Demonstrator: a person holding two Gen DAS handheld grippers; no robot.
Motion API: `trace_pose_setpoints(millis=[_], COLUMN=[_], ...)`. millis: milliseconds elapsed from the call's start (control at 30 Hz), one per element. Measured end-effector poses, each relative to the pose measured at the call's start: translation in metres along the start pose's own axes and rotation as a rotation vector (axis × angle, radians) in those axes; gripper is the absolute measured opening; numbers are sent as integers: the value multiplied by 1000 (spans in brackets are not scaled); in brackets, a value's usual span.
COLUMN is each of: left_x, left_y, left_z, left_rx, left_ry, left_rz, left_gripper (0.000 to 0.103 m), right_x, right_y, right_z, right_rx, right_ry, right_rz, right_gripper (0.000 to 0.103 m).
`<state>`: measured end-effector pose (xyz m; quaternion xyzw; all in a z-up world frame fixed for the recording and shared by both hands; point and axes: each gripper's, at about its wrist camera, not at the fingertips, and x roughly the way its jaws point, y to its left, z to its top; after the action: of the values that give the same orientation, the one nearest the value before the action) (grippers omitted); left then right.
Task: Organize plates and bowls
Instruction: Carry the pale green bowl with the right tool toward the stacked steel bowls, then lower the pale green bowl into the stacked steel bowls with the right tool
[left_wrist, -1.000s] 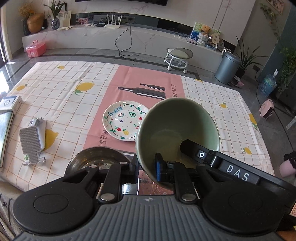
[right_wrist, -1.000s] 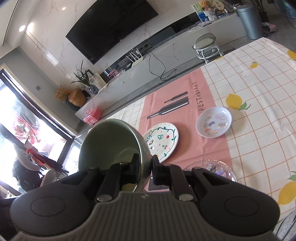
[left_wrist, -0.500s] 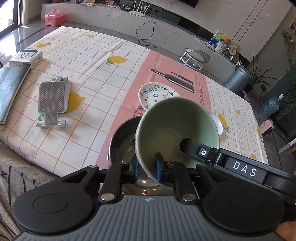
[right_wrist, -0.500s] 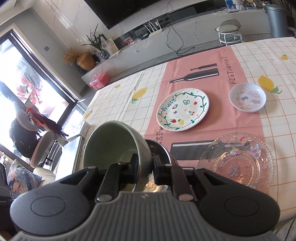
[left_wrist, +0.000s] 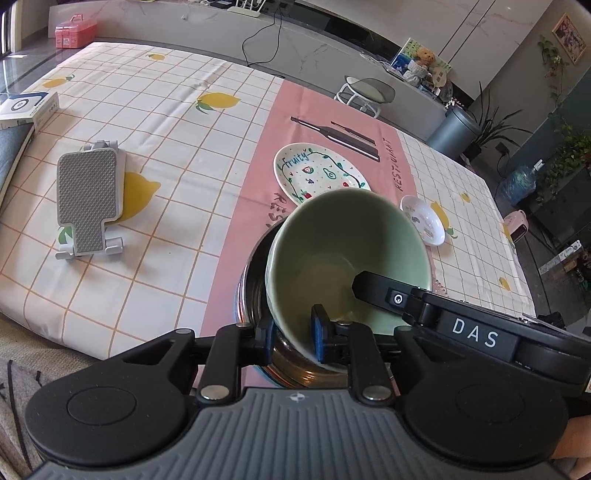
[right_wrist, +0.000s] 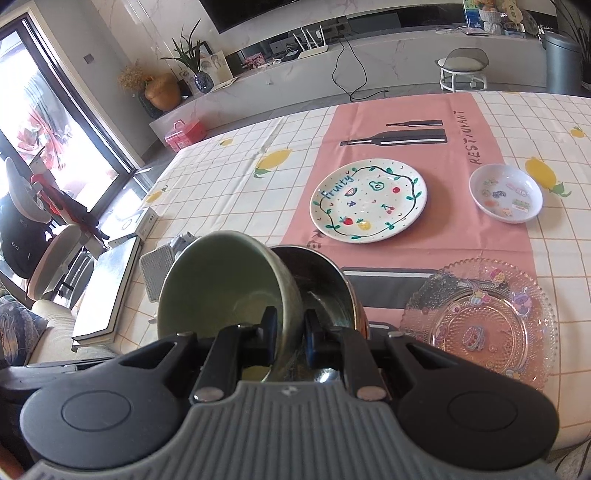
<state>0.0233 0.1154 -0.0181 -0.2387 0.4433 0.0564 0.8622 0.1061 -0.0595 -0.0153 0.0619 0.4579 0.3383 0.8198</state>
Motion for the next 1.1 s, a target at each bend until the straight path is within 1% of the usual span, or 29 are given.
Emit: trace_pose_setpoints(millis=[133,233,367,433,567,633,667,700,767,833,933,967,1000,1033,1067,1100], left_x=[2,1,1,1,-3,-7,-9,-10,-12,-12,-12,-13,-13,-13,-11,-10], left_y=[1,-5,-15,-15,-3,2,4,4,1,-1,1,2,2,2,1,-1], left_z=[0,-1,-3,-2,2,4,5,5,5,4,5,5,4,4,4,3], left_rx=[17,62,124,121,-1,-29,-44,-45,-20,-10,-21,-20,-14,-3,13,27], left_ry=[-6,-28,-67,-72,-97,-119,-125,-137,-150,-160,-159,-161,-166,-165,-163,-168], left_rz=[-4,26,83,89,46,24,12,4,-12,-8,-21,-29,-39,-44,-43,-38], left_gripper=[24,29,30,32,34,35,38,41,55,55,56,58,60,65,68,68], right_x=[5,7,9,9,10,12,12,13,13,13,13,13,13,14,13,13], right_y=[-3,-4,-3,-1,-2,-4,-5,-4,-4,-3,-2,0,4,10,14,16], right_z=[-1,-1,-2,-4,-3,-3,-3,-3,-3,-4,-3,-3,-4,-4,-5,-6], right_rx=[0,-2,-22,-39,-46,-34,-37,-43,-43,-50,-59,-74,-115,-165,-189,-202], right_ry=[-2,-10,-24,-35,-40,-38,-39,-38,-37,-31,-17,-9,7,25,28,28], right_rz=[-1,2,-16,-31,-39,-41,-49,-55,-54,-59,-57,-60,-70,-85,-96,-103], right_gripper=[12,11,11,10,10,10,10,9,9,9,9,9,10,11,11,12])
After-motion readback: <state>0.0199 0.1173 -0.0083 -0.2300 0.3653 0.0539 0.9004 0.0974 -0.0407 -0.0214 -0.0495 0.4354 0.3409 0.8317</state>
